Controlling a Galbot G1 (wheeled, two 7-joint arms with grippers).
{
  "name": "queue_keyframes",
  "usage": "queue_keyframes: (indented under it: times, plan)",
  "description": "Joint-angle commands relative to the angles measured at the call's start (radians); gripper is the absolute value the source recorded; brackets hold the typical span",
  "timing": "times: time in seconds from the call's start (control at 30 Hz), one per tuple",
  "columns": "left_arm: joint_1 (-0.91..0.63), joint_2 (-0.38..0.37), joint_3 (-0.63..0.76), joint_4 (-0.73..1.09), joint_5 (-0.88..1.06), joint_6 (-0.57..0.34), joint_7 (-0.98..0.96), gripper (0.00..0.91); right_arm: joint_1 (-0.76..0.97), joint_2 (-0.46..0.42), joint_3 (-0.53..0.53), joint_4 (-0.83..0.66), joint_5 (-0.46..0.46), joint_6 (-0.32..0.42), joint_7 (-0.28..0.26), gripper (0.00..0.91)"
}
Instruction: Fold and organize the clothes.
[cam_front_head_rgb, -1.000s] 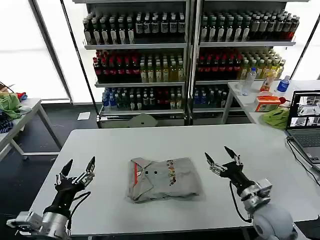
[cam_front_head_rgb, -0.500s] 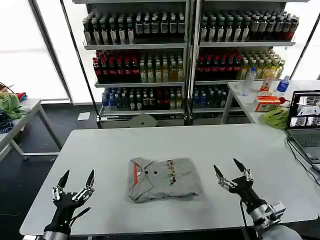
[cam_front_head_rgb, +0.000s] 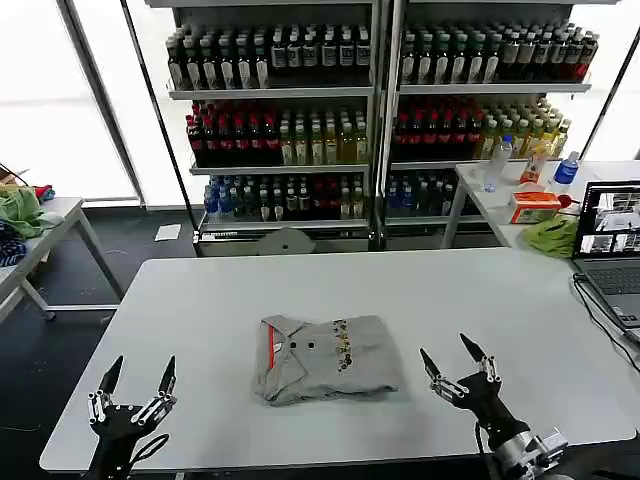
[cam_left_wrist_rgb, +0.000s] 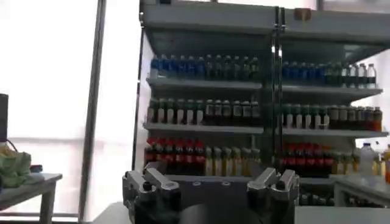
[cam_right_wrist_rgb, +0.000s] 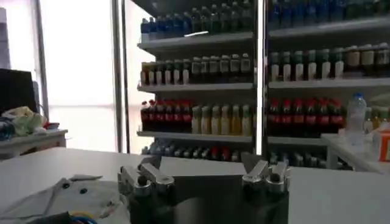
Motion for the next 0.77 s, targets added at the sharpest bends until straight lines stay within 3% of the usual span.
queue_keyframes:
  times: [0.03, 0.43, 0.77]
  plan:
    - [0.029, -0.018, -0.025, -0.003, 0.01, -0.056, 0.034, 0.907, -0.006, 0.012, -0.006, -0.016, -0.024, 0.035, -0.015, 0.907]
    - [0.039, -0.039, -0.022, -0.053, -0.022, -0.044, 0.072, 0.907, -0.016, 0.009, -0.008, 0.0, -0.037, 0.036, -0.017, 0.907]
    - [0.061, -0.04, -0.014, -0.059, -0.001, -0.139, 0.121, 0.907, -0.031, 0.007, 0.008, 0.019, -0.035, 0.04, -0.027, 0.907]
